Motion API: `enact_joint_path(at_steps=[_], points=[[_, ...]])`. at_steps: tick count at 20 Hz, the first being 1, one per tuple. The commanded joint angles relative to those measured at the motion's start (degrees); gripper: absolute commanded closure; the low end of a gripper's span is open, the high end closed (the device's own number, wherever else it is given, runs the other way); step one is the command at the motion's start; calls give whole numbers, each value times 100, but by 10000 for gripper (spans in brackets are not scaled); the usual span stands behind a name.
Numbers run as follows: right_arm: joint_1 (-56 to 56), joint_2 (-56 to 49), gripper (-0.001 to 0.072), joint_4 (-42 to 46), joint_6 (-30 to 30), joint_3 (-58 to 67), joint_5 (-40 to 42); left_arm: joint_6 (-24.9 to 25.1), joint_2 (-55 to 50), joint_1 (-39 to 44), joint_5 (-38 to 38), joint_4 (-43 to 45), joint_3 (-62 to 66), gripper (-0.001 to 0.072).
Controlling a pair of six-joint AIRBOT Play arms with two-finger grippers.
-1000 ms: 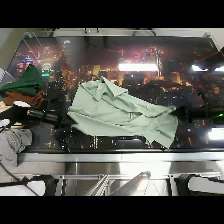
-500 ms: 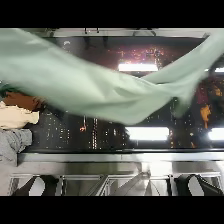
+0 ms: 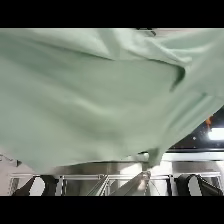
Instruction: Fold the shirts.
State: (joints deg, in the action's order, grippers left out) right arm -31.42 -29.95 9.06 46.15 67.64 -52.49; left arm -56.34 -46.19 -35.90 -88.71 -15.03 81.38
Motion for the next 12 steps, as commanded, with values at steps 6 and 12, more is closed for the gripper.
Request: enact_joint_path(at_steps=[6, 12], points=[[-4, 111, 687, 901, -280, 1965, 481, -1307, -745, -109, -350, -804, 2396, 680], [0, -1115, 687, 1502, 1034, 2179, -546, -1947, -1456, 479, -258, 1556, 3276, 679]])
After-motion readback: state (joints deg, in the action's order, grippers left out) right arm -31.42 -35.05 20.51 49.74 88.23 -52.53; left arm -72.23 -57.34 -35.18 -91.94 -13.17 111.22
